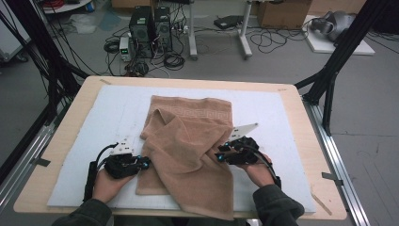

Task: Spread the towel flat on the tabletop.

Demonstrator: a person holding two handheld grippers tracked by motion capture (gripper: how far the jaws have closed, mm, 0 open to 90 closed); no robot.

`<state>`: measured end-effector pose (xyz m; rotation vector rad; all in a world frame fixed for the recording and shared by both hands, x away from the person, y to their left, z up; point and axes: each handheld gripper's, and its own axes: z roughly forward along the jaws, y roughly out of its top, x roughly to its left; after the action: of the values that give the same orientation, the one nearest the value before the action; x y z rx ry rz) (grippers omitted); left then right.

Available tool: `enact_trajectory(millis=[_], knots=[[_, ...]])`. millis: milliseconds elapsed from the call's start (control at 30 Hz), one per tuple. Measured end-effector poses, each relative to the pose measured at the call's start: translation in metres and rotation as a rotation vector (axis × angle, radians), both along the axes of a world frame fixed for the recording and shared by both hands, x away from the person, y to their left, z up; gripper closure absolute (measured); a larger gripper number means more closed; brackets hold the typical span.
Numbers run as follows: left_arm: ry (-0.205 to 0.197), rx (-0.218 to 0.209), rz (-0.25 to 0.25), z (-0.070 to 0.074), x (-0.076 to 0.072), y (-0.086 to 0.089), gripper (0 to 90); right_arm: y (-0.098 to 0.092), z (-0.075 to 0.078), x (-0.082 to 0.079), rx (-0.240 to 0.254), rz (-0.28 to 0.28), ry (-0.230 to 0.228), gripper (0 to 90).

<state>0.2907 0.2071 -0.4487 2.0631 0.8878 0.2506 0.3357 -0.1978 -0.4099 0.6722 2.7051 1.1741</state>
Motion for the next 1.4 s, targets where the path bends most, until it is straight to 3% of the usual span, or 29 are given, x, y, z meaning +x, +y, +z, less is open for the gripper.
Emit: enact_trajectory(millis=[33, 100, 167, 233, 400, 467, 567, 600, 700, 767, 833, 900, 933, 967, 1033, 1100, 1200, 1400], knots=[[-0.001, 0.001, 0.001, 0.0, 0.0, 0.0, 78.0, 0.005, -0.005, 0.003, 0.0, 0.012, 0.021, 63.7], [-0.002, 0.005, -0.001, 0.0, -0.001, 0.0, 77.9, 0.01, -0.014, 0.006, -0.008, 0.034, 0.077, 79.3], [-0.01, 0.01, 0.004, 0.0, -0.002, -0.001, 79.3, 0.01, -0.013, 0.004, -0.044, 0.04, 0.083, 84.9], [-0.005, 0.008, -0.002, 0.001, -0.003, 0.0, 82.4, 0.003, -0.004, -0.002, -0.028, 0.048, 0.051, 85.8], [0.003, 0.003, -0.016, 0.002, -0.008, 0.0, 84.4, -0.022, 0.02, -0.018, -0.015, 0.033, 0.022, 85.9], [0.009, -0.003, -0.022, 0.002, -0.01, 0.001, 84.2, -0.032, 0.027, -0.025, -0.01, 0.032, 0.03, 85.7], [0.013, -0.005, -0.025, 0.003, -0.01, 0.002, 82.5, -0.041, 0.025, -0.029, -0.036, 0.04, 0.057, 82.1], [0.01, -0.004, -0.018, 0.003, -0.01, 0.002, 80.7, -0.044, 0.023, -0.028, -0.026, 0.028, 0.052, 79.8], [0.006, -0.021, 0.004, 0.006, -0.006, 0.003, 75.7, -0.055, 0.021, -0.019, 0.086, -0.028, 0.031, 74.3], [-0.003, -0.028, 0.017, 0.007, -0.003, 0.003, 73.9, -0.057, 0.014, -0.009, 0.12, -0.074, 0.048, 71.7], [-0.01, -0.001, 0.024, 0.005, 0.001, 0.003, 72.0, -0.047, 0.003, -0.001, 0.072, -0.095, 0.052, 68.4], [-0.006, 0.011, 0.031, 0.002, 0.004, 0.001, 66.3, -0.031, -0.008, 0.005, 0.0, -0.093, 0.056, 59.8], [-0.012, 0.01, 0.023, 0.0, 0.004, 0.0, 64.3, -0.023, -0.012, 0.007, -0.016, -0.077, 0.056, 60.1], [-0.017, 0.008, 0.025, 0.0, 0.004, -0.001, 62.6, -0.016, -0.015, 0.007, -0.04, -0.066, 0.046, 62.5], [-0.048, 0.046, 0.028, 0.0, 0.002, -0.004, 65.2, -0.005, -0.019, 0.007, -0.097, -0.044, 0.028, 86.8], [-0.04, 0.041, 0.028, 0.0, 0.002, -0.003, 74.0, -0.002, -0.018, 0.008, -0.134, -0.028, 0.028, 89.6], [-0.037, 0.039, 0.028, 0.001, 0.002, -0.003, 79.8, -0.012, -0.01, 0.007, -0.138, -0.052, 0.015, 89.9], [-0.022, 0.03, 0.013, 0.002, -0.001, -0.003, 79.4, -0.055, 0.005, 0.012, -0.153, -0.18, -0.014, 89.7]])
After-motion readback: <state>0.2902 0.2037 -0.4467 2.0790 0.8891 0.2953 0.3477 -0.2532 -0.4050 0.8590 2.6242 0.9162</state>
